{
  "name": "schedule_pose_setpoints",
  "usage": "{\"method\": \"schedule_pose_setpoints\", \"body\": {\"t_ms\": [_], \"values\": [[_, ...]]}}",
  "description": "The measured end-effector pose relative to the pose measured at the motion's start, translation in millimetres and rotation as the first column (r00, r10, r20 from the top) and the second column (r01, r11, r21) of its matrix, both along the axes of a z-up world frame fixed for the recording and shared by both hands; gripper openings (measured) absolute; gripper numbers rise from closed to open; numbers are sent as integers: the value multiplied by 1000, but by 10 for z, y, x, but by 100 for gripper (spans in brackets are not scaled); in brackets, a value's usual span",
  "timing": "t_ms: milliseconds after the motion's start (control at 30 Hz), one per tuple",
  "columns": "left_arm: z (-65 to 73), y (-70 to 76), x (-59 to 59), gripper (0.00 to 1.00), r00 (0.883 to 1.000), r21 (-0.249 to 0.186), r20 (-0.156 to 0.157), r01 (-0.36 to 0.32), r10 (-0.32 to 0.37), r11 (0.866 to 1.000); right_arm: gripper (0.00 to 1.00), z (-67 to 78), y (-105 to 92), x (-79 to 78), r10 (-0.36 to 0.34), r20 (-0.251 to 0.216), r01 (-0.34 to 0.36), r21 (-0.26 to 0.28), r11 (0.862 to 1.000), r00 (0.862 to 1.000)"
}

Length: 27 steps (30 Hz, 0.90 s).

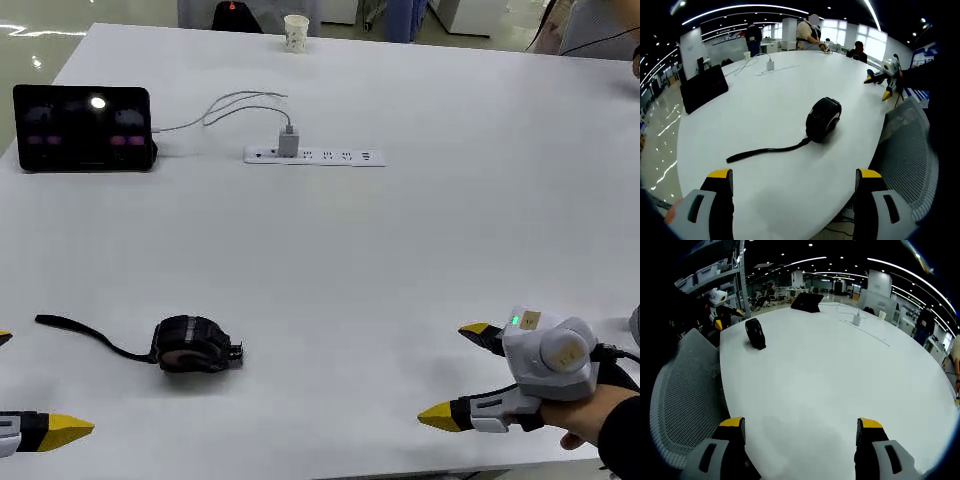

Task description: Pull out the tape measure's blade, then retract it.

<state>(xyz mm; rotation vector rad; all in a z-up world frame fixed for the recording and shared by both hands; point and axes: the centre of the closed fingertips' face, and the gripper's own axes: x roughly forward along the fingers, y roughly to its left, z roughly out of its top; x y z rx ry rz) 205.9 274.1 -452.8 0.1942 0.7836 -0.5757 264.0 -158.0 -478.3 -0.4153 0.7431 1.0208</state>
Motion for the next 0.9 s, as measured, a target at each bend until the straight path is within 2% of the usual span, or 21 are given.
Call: {"method": "schedule_pose_setpoints", "body": {"t_ms": [133, 300, 467, 900], "values": [[6, 12, -10, 99, 1000, -1, -5, -3, 3, 1000, 99, 6, -55, -10, -16, -5, 16, 5, 1000, 1000], [20, 28, 22, 99, 1000, -5, 3, -13, 13, 1000, 99, -1, -119, -36, -20, -4, 20, -2, 1000, 1000], [5, 11, 21, 99, 1000, -16, -12, -7, 7, 1000, 99, 0, -135, -61, -14, -19, 14, 2, 1000, 1000], [4, 33, 37, 99, 1000, -4, -4, 3, -3, 1000, 99, 7, -221, -10, -31, -19, 31, -6, 1000, 999]]}}
